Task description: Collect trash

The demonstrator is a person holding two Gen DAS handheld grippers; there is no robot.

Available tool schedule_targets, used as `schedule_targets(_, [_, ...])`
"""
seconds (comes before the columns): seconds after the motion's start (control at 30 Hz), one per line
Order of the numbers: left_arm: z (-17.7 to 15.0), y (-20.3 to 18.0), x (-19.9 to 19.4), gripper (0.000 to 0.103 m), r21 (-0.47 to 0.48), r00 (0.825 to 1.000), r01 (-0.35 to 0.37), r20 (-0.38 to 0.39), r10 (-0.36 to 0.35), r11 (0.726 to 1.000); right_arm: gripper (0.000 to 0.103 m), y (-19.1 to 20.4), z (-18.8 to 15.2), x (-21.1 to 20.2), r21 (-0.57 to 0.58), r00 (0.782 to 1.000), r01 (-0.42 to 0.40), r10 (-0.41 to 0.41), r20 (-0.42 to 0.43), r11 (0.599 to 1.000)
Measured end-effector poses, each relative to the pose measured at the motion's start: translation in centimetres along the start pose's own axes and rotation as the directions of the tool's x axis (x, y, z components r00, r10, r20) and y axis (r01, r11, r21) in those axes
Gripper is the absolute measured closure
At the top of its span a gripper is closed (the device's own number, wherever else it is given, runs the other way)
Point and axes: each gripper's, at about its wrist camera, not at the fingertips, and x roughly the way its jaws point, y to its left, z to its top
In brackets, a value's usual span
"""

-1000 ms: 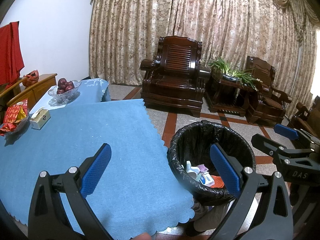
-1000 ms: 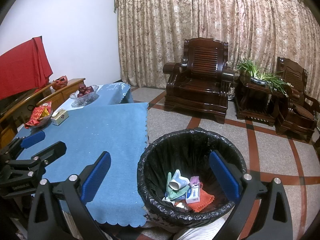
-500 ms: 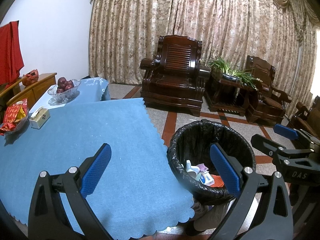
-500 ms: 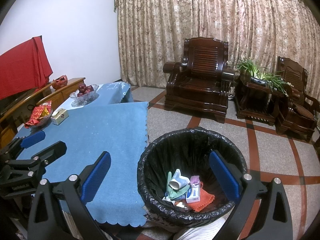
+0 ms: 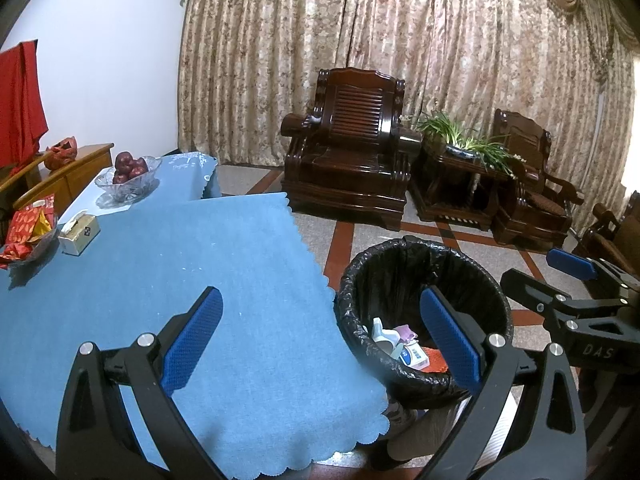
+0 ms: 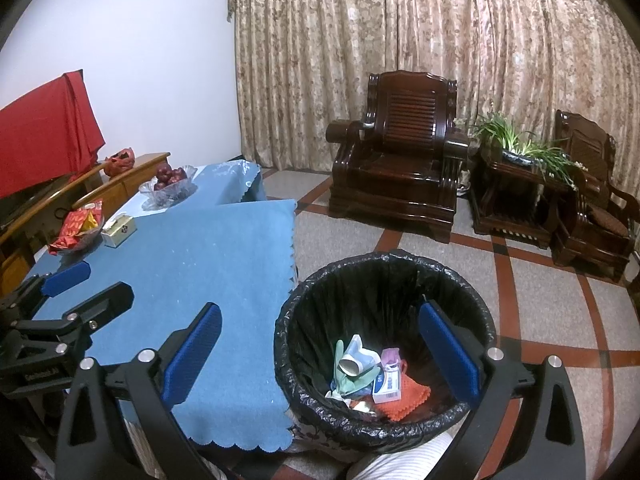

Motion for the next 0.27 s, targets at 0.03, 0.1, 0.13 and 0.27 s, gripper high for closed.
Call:
schedule_targets(0.03, [0.0,0.0,0.0,0.007,0.000,1.000,0.001,-0.001,-0.001,1.000,0.006,0.0,0.0,0.0,0.000,1.000,0.000,0.000,0.000,1.000])
schedule_targets(0.1, [-0.3,-0.1,0.0,0.007,0.001,1.000,0.001,-0.006,-0.001,1.000,0.006,0.0,0.0,0.0,0.001,1.000,0.000,0.000,0.000,1.000])
schedule_targets(0.13, [-0.5,-0.1,-0.1,0.007,0.002,1.000,0.001,-0.007,-0.001,1.000,0.006,0.0,0.0,0.0,0.001,1.000,0.001,-0.001,0.000,1.000])
schedule_targets(0.27, [-1.1,-0.3,0.0,0.007,-0.002,1.000,0.000,-0.012,0.000,1.000,0.006,-0.2,-0.3,0.4,0.003,1.000,0.001,-0.001,-0.006,1.000])
